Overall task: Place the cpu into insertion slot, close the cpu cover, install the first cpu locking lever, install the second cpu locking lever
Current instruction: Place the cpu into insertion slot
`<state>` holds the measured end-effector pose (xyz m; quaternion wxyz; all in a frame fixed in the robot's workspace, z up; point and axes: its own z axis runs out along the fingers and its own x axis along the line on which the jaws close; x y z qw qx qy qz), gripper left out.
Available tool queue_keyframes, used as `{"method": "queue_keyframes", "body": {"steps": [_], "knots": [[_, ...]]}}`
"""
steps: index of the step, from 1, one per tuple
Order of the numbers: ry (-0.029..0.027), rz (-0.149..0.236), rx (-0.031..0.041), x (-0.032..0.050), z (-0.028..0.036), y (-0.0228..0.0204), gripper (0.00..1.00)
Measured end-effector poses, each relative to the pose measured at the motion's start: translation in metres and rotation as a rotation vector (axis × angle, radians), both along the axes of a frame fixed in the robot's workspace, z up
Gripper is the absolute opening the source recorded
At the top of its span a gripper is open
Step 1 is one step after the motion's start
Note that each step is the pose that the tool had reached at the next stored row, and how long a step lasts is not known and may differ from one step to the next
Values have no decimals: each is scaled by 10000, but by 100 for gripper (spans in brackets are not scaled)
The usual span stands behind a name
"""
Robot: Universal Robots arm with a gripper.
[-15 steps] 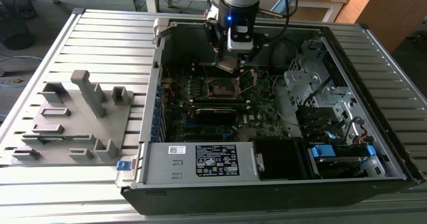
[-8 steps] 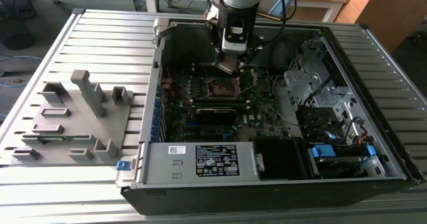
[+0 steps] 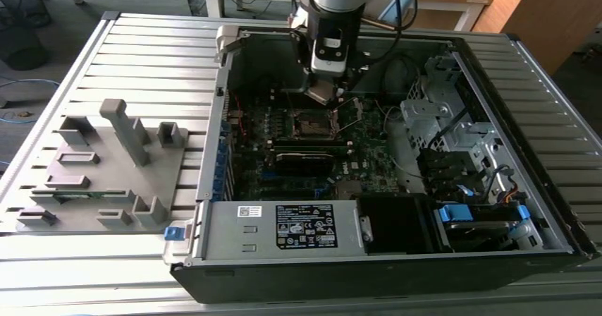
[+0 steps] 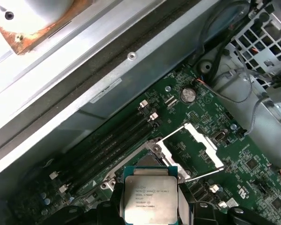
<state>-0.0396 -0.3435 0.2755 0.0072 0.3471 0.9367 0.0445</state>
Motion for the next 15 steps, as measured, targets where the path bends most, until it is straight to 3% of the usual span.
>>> {"method": "queue_keyframes", "body": {"steps": [6,15], "knots": [[2,-894,-3,-4,-14,-1,54],[2,-2530,-2,-4,-37,0,54]]}}
